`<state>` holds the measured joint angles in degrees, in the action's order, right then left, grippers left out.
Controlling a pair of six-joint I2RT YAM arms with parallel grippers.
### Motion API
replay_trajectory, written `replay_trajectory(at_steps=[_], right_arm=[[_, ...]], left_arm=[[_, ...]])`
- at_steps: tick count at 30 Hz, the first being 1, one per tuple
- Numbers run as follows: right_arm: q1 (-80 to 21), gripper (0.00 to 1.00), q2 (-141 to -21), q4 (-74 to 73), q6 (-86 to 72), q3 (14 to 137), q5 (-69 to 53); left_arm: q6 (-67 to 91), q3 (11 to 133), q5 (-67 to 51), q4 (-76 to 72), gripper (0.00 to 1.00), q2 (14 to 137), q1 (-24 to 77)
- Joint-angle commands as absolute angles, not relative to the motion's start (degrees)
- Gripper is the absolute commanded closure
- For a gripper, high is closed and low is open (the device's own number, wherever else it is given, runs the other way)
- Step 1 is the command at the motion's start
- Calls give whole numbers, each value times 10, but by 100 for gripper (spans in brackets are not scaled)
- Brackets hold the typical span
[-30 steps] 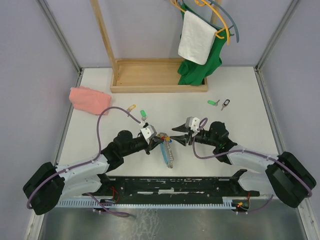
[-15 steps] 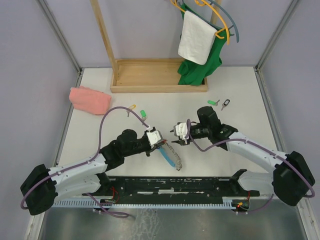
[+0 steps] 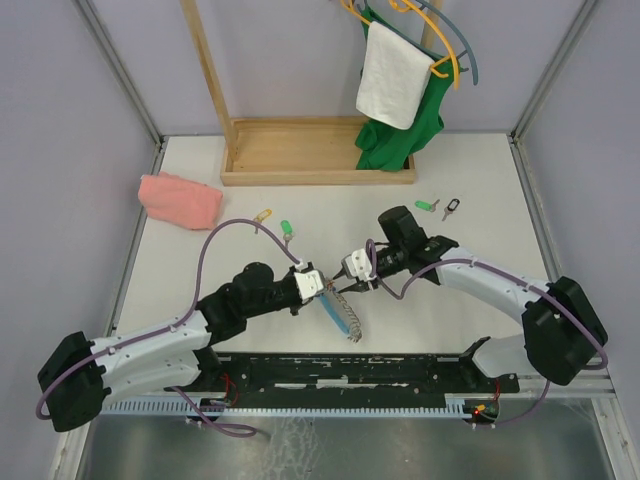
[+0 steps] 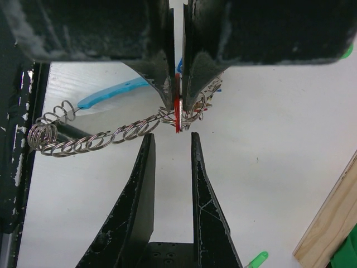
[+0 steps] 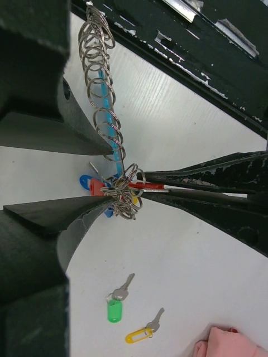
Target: Put the keys on the keyring
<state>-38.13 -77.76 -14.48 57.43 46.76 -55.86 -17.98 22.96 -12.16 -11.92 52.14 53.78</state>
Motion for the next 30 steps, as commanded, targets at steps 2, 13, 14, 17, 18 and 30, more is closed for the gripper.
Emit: replay_trajectory(at_steps=[2, 13, 14, 17, 18, 30], right_arm=[[-380, 58, -799, -147, 597, 508, -630], [-383, 60, -816, -158, 603, 523, -657], [-383, 62, -819, -163, 605, 524, -657], [-385, 69, -829, -178, 611, 533, -661], [-385, 70, -833, -185, 615, 536, -661], [-384, 99, -840, -227, 610, 548, -625]], left_arm=[[-213, 238, -120, -156, 97, 496, 544], [-217, 234, -118, -161, 97, 496, 546], [-217, 234, -118, -161, 97, 497, 546], [-217, 234, -117, -161, 97, 499, 546], [-217, 235, -117, -162, 97, 499, 546], [-196, 222, -85, -172, 97, 484, 546]])
